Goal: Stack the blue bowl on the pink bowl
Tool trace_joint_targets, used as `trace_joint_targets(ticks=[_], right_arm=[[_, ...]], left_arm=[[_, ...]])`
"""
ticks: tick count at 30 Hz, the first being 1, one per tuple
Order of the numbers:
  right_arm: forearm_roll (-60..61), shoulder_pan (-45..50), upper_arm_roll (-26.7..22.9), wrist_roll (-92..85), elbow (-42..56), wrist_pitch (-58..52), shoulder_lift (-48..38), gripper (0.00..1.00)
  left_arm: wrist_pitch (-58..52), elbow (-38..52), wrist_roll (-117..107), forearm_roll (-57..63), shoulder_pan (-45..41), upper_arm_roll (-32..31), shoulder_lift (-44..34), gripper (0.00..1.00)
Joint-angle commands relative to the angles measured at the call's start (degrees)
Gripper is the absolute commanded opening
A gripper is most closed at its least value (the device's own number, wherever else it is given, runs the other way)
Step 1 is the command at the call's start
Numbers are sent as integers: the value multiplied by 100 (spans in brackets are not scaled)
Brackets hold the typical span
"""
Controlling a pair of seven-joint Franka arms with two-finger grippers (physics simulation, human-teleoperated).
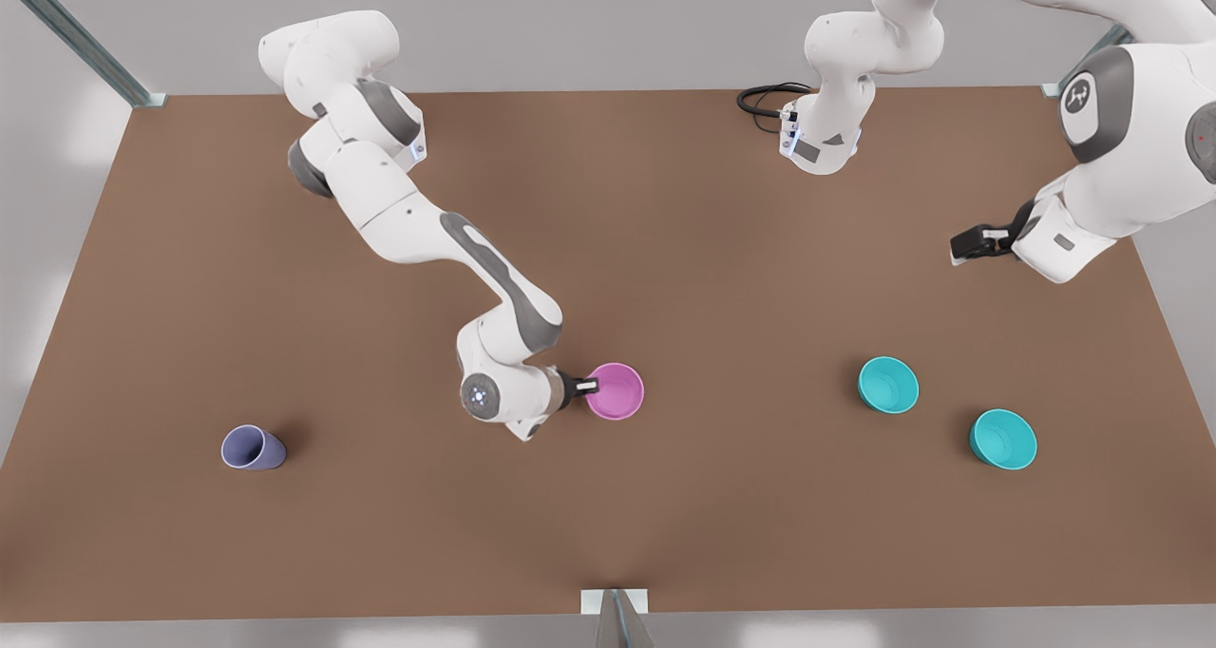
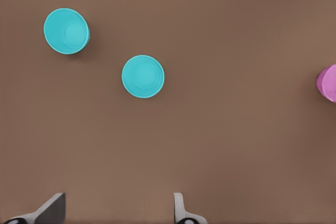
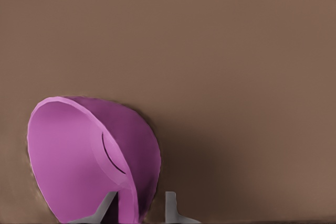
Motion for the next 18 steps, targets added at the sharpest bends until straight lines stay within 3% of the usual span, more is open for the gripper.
trace_joint_targets(ticks=[1,6,8,12,14,16,18], right_arm=[[9,54,-28,2327,13,-10,-23,100],[9,-236,-37,2213,22,-669,-313,100],[-61,-666,-28,2020,40,-1406,-734,100],[-210,-1923,25,1123,338,-4614,-1684,100],[-1115,-2195,7,843,883,-5633,-1701,100],[-2169,-2503,-2,-984,1139,-6320,-2604,100],[-2662,-2521,-11,-1830,453,-6312,-3942,100]], left_arm=[[371,-44,-35,-9,-23,13,-23,100],[468,-465,88,-44,-23,303,-41,100],[1416,-1036,325,-140,-23,505,213,100],[3596,-1503,1387,-439,223,505,1470,100],[4501,-1819,1564,-561,267,505,1830,100],[4730,-1828,1617,-1072,522,505,2165,100],[4766,-1828,1626,-1081,557,496,2358,100]])
